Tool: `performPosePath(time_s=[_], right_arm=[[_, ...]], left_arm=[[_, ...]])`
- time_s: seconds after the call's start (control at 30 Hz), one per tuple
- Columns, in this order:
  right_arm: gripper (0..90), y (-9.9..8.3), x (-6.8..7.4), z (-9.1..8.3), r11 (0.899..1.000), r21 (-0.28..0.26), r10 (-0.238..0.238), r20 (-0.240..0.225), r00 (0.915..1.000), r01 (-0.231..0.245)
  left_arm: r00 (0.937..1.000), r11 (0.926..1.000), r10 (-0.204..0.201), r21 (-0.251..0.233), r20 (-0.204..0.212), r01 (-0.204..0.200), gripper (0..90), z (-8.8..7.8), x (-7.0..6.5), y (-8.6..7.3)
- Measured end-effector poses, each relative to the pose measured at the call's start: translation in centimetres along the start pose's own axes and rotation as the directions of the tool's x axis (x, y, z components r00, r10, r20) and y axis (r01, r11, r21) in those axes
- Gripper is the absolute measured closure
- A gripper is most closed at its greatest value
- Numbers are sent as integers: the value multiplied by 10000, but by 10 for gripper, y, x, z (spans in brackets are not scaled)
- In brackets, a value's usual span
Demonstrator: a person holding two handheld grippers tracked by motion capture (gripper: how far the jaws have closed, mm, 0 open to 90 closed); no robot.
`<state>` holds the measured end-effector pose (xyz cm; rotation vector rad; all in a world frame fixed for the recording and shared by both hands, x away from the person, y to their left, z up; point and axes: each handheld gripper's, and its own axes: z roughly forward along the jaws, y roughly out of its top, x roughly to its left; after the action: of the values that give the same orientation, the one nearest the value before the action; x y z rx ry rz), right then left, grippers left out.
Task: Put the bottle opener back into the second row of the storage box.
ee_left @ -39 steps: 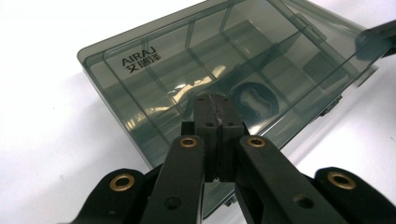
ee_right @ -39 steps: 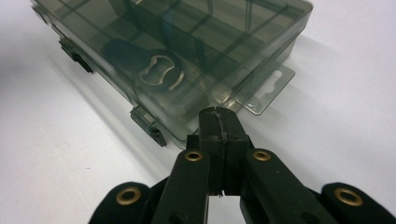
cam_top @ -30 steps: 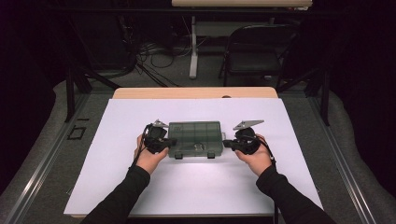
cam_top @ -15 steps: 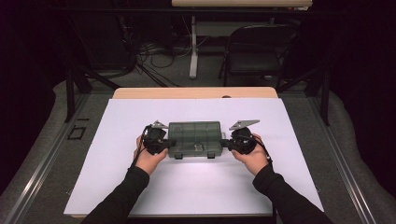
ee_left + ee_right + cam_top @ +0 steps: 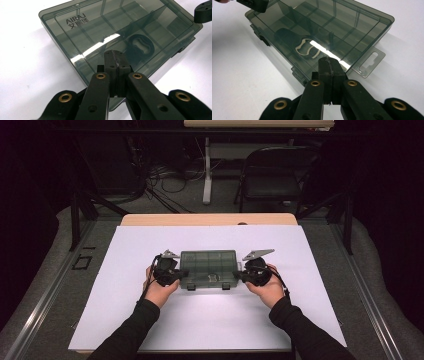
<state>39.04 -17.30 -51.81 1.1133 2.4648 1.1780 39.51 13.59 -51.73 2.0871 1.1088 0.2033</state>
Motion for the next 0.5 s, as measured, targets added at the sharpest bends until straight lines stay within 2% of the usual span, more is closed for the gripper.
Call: performPosePath(time_s=[0.5], right_arm=[[900,0,1,0,10000,17,-63,77,10000,63]], left_arm=[[10000,10000,58,-8,-47,-58,900,1,-2,0]])
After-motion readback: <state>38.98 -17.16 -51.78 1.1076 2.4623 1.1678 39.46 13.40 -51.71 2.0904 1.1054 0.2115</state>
